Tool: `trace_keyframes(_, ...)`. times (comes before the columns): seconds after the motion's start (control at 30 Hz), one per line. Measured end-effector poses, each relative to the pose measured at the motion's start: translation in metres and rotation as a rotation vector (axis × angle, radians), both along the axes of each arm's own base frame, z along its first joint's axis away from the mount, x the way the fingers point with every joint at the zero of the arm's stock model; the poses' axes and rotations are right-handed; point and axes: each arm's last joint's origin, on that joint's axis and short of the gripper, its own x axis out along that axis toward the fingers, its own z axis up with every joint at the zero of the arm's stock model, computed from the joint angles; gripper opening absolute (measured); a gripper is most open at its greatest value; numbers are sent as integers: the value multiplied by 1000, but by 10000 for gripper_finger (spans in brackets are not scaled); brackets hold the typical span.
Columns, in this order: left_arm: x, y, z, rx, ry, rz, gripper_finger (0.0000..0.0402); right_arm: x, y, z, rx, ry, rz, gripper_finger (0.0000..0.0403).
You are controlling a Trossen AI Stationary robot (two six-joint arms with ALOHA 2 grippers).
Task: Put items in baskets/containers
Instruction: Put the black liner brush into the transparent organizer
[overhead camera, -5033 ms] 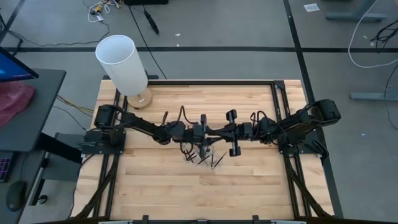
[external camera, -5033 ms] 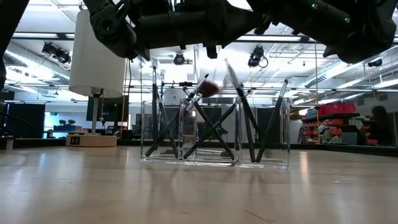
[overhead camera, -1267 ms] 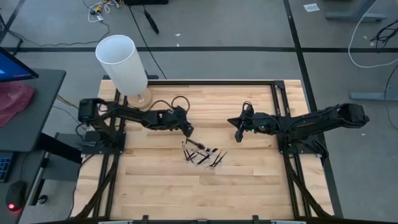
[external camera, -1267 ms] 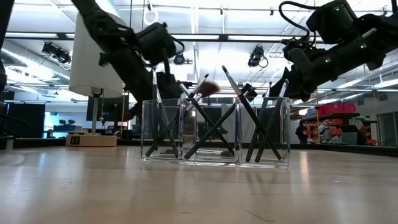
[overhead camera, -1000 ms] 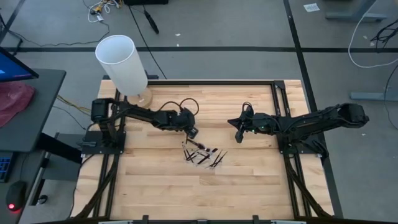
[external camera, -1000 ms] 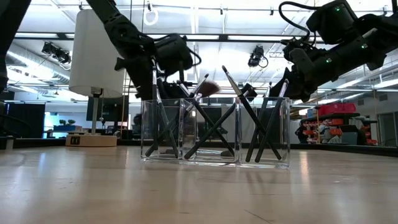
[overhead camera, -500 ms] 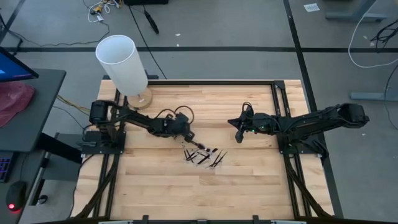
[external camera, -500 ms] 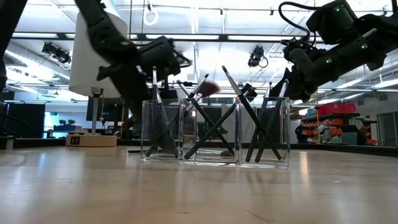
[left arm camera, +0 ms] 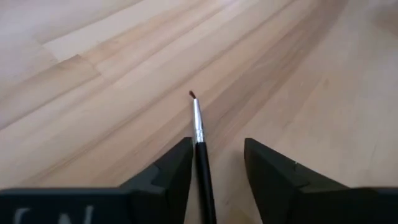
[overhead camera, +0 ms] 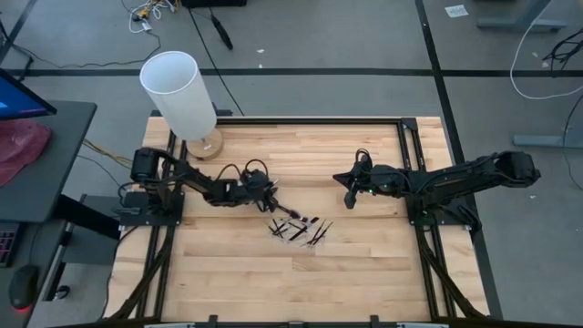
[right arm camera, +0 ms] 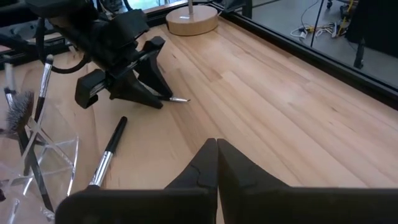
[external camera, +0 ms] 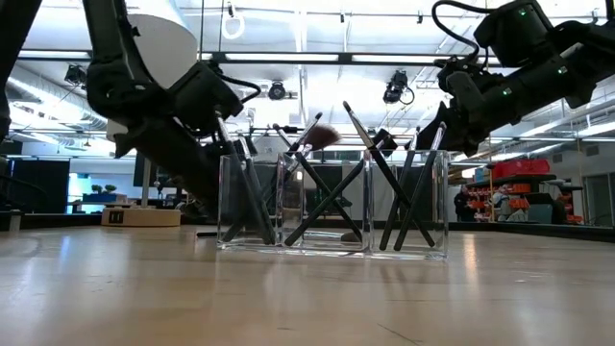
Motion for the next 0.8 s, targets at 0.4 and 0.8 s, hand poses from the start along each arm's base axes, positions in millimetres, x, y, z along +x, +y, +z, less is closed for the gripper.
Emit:
trace_keyframes(0.4,-6,-1,-7,100,49,-38,75,1,0,2,1,-27,-1,3)
trace_keyframes(0.8,-3,2,-12,139,57,-77,15,2,2,2,30,-33,68,3)
